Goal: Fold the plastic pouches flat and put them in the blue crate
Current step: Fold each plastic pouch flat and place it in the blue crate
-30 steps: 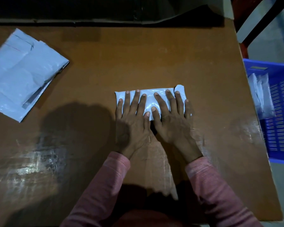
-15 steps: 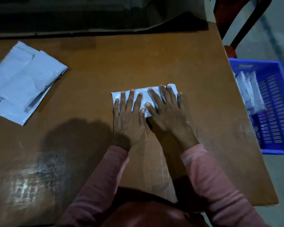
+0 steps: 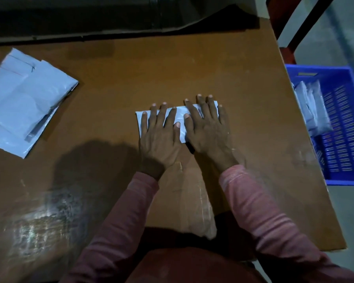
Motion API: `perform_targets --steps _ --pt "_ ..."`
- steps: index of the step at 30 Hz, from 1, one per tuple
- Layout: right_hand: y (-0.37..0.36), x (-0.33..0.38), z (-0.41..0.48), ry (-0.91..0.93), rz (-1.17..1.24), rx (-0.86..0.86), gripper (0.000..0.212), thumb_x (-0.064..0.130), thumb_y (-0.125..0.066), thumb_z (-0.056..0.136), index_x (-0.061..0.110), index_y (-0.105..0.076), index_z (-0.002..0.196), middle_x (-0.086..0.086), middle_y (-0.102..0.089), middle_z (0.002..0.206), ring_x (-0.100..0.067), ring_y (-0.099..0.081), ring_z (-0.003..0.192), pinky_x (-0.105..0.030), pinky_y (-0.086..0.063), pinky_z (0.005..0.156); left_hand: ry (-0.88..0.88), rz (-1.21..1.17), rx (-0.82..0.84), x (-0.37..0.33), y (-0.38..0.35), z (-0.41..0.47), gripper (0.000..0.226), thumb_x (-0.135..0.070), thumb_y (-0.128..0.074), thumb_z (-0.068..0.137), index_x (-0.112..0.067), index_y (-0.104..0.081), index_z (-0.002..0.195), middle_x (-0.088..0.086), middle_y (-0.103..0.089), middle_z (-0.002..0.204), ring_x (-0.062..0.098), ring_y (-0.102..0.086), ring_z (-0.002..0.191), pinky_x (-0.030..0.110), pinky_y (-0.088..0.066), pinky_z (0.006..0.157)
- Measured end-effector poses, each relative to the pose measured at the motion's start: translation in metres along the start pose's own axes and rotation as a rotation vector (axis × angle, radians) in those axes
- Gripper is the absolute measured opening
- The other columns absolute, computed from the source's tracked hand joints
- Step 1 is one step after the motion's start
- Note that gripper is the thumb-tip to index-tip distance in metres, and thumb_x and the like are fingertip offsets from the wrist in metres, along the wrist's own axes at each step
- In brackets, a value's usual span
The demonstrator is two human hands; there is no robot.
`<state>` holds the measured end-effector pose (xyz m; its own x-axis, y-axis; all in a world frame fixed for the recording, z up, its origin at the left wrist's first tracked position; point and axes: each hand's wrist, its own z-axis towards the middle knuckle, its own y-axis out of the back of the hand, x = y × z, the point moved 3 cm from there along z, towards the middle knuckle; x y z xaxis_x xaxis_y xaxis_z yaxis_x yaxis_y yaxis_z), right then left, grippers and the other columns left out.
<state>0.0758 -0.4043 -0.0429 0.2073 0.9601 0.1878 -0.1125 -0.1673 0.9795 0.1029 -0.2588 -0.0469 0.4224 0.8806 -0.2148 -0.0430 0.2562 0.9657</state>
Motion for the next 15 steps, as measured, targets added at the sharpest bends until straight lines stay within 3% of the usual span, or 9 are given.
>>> perform_targets --steps 8,15 --pt "-0.001 0.000 -0.001 0.020 0.021 -0.018 0.053 0.041 -0.022 0.107 0.030 -0.031 0.158 -0.006 -0.024 0.167 -0.028 -0.012 0.156 -0.052 -0.014 0.123 -0.020 0.018 0.008 -0.001 0.012 0.021 0.058 -0.040 -0.017 0.106 -0.020 -0.052 0.148 0.008 -0.045 0.159 0.033 -0.029 0.153 0.055 -0.017 0.125" --pt "-0.003 -0.005 0.001 0.002 0.098 -0.022 0.052 0.039 -0.024 0.107 0.030 -0.030 0.158 0.000 -0.023 0.167 -0.023 -0.007 0.156 -0.050 -0.008 0.125 -0.026 0.083 0.049 0.003 -0.012 0.028 0.055 -0.038 -0.018 0.107 -0.030 -0.034 0.159 -0.001 -0.026 0.169 0.031 -0.011 0.158 0.058 -0.010 0.125"
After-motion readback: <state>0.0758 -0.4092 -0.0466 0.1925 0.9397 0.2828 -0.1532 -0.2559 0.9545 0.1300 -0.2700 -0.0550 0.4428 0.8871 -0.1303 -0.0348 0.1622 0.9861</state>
